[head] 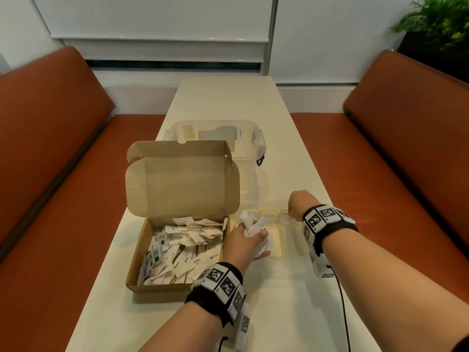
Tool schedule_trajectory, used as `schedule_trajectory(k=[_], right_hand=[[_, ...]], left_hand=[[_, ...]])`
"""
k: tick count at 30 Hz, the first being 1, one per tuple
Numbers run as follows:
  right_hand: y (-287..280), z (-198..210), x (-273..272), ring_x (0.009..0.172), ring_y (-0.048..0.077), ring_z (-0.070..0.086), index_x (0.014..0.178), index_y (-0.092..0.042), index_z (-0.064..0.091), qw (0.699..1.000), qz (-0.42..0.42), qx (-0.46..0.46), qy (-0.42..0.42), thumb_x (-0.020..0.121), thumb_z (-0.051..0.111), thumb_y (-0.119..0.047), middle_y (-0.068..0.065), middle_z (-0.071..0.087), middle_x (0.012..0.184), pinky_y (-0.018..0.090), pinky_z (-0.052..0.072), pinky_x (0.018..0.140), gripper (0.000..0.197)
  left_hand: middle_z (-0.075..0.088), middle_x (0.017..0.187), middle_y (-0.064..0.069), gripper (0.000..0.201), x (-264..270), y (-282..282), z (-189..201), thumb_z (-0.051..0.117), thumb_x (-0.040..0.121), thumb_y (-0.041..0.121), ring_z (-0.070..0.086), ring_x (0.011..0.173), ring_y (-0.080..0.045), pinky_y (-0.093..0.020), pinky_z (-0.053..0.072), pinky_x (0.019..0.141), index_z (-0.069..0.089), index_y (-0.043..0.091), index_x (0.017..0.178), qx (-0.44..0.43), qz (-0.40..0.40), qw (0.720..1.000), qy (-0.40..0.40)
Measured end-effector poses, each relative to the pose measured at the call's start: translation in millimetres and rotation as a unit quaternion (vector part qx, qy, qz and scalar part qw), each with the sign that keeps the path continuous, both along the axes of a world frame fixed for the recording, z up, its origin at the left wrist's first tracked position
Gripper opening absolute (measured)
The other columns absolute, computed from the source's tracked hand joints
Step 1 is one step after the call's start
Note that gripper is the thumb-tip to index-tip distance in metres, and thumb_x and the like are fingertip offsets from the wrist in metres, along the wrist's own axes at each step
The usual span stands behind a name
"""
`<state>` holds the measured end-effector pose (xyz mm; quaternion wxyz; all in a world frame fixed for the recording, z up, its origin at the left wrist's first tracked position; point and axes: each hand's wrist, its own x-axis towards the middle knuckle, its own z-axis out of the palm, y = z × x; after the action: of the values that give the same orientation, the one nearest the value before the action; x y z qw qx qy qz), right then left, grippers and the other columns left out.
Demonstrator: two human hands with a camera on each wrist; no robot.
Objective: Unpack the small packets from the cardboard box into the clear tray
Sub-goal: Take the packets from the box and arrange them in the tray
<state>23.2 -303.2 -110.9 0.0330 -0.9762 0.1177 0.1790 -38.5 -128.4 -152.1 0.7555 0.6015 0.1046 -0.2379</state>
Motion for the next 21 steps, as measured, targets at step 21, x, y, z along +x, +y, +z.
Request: schedule_trajectory(k=[21], right_hand=[[47.5, 36.3, -38.4, 0.06, 0.008, 0.058, 0.08, -0.018, 0.061, 0.926, 0.054, 0.369, -0.057, 0.07, 0.081, -0.016, 0.001, 0.063, 0.08, 0.016, 0.051, 0.051, 0.023]], left_hand=[[0.07, 0.107, -0.013, 0.033, 17.3, 7.7, 27.4, 0.063, 0.091, 0.024, 0.072, 0.088, -0.024, -0.031, 0.059, 0.064, 0.059, 0.008, 0.12, -0.093, 0.039, 0.995, -0.022]])
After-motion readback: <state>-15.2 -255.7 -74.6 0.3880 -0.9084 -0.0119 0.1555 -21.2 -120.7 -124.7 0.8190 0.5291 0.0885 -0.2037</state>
